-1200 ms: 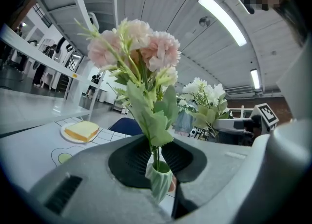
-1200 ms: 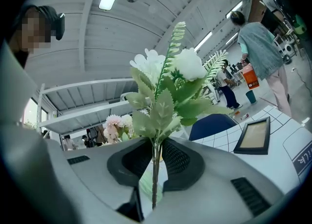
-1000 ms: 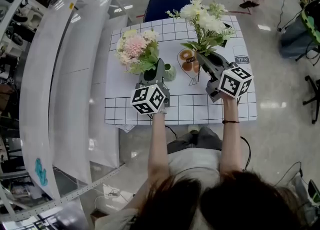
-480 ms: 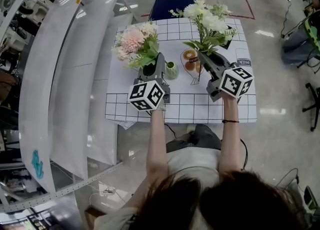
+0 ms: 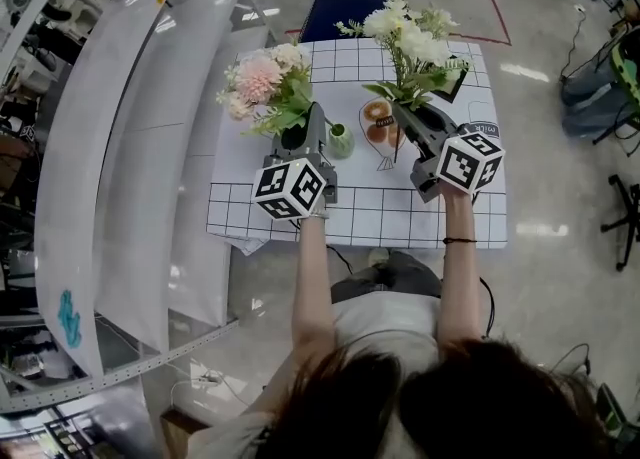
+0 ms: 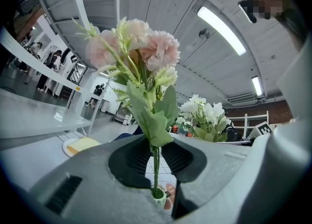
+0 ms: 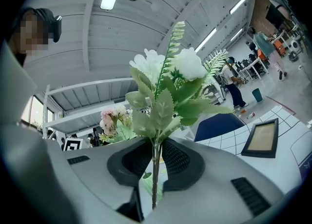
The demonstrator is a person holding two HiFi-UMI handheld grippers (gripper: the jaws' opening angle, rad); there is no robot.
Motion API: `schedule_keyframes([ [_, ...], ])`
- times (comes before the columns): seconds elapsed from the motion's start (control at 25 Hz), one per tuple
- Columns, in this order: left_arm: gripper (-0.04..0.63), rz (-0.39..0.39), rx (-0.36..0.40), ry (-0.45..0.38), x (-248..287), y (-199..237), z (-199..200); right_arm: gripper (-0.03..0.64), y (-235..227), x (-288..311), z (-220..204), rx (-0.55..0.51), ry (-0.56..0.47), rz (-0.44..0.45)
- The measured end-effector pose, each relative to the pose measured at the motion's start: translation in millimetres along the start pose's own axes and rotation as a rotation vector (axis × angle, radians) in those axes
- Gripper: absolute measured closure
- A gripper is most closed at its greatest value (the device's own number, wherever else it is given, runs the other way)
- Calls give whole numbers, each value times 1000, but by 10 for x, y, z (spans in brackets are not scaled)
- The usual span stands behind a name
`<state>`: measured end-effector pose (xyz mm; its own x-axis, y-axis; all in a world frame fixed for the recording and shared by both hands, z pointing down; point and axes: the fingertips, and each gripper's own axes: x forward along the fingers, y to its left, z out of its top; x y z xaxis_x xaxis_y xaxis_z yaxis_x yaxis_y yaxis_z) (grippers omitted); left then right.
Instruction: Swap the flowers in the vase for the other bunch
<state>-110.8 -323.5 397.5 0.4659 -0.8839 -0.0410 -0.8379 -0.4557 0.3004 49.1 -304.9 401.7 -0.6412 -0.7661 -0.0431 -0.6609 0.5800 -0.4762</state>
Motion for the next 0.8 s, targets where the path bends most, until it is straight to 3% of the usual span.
schedule_keyframes([
  [0.8,525,48,-28,-99,-117,20,338,558,-32,76,63,16,17,42],
])
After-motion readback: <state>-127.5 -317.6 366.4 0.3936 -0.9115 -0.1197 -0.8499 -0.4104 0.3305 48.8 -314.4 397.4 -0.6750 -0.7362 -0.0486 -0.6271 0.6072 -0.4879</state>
